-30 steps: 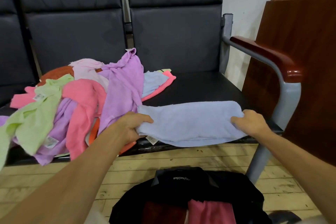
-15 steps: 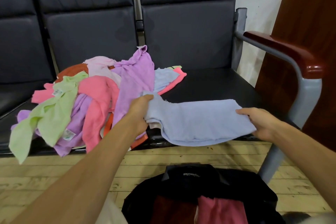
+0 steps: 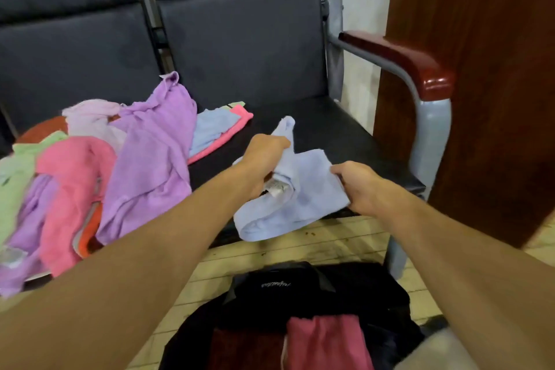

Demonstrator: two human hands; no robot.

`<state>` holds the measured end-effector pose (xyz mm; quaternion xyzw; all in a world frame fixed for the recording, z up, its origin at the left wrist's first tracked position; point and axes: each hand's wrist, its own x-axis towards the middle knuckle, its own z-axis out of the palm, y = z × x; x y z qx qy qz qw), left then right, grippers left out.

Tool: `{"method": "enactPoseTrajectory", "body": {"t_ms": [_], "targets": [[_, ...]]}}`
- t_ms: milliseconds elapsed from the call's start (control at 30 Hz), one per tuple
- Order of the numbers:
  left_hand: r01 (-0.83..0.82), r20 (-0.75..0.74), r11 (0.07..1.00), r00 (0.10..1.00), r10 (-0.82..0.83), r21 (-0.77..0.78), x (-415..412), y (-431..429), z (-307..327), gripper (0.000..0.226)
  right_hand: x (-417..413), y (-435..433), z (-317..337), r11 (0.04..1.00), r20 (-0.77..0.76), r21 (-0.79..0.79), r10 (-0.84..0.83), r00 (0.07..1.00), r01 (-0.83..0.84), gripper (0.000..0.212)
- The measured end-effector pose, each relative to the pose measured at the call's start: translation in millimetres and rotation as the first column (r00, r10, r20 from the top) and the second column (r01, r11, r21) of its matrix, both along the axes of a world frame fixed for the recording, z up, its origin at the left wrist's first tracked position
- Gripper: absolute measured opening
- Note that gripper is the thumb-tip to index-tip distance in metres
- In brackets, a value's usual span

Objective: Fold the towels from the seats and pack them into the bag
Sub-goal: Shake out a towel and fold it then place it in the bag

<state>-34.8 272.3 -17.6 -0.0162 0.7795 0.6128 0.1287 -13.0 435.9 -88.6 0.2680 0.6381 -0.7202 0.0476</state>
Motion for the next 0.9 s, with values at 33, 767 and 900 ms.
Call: {"method": "enactPoseTrajectory", "body": {"t_ms": [33, 767, 900], "targets": [[0.03, -0.003, 0.997, 1.0, -0.03, -0.076, -1, 10, -6, 0.016, -1, 1, 0, 1.0, 0.013, 0.007, 0.001, 1.0, -0.001, 0.018], [-0.021, -0.151, 0.998, 0.988, 0.03, 0.056, 53, -81, -34, 0.029, 6, -40, 18, 0.899, -0.096, 0.435, -0.004, 0.995, 0.045, 0.021], [-0.083, -0.085, 0.983, 0.992, 0.098, 0.162, 53, -103, -31, 0.023, 22, -60, 39, 0.872, -0.23, 0.488, 0.096, 0.968, 0.029, 0.015]]}}
